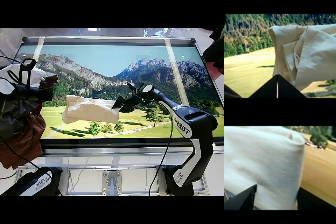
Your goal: Fold the shirts.
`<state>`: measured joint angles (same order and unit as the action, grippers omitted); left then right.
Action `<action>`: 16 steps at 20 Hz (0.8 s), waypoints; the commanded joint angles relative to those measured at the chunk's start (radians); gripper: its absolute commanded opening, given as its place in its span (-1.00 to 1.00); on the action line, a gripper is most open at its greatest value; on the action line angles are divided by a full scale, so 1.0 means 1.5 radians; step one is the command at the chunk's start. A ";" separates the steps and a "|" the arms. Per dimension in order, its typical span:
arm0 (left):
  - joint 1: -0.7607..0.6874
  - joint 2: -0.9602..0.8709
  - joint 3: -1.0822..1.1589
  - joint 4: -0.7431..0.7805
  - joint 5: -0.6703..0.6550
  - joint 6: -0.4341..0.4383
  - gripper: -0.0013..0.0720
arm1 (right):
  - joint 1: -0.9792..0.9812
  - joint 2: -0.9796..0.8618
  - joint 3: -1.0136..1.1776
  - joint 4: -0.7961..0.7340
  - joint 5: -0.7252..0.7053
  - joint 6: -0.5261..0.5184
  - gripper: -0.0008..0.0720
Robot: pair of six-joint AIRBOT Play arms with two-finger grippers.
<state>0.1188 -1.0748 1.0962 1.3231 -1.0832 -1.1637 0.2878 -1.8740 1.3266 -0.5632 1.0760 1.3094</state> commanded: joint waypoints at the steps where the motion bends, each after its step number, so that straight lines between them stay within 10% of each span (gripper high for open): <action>1: 0.001 0.000 0.000 -0.001 0.001 -0.013 -0.93 | 0.047 -0.013 -0.003 0.037 -0.031 -0.015 -0.07; 2: 0.001 0.000 0.000 -0.001 0.001 -0.013 -0.93 | 0.054 -0.013 0.001 0.052 -0.031 -0.015 -0.87; 3: 0.001 0.000 0.000 0.000 0.001 -0.013 -0.93 | 0.056 -0.011 0.010 0.067 -0.023 -0.022 -0.94; 16: 0.001 0.000 0.000 -0.001 -0.002 -0.013 -0.93 | -0.384 0.264 0.190 -0.347 0.214 0.097 -0.95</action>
<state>0.1188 -1.0748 1.0962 1.3224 -1.0851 -1.1824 -0.1047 -1.5841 1.5967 -0.9318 1.3098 1.4204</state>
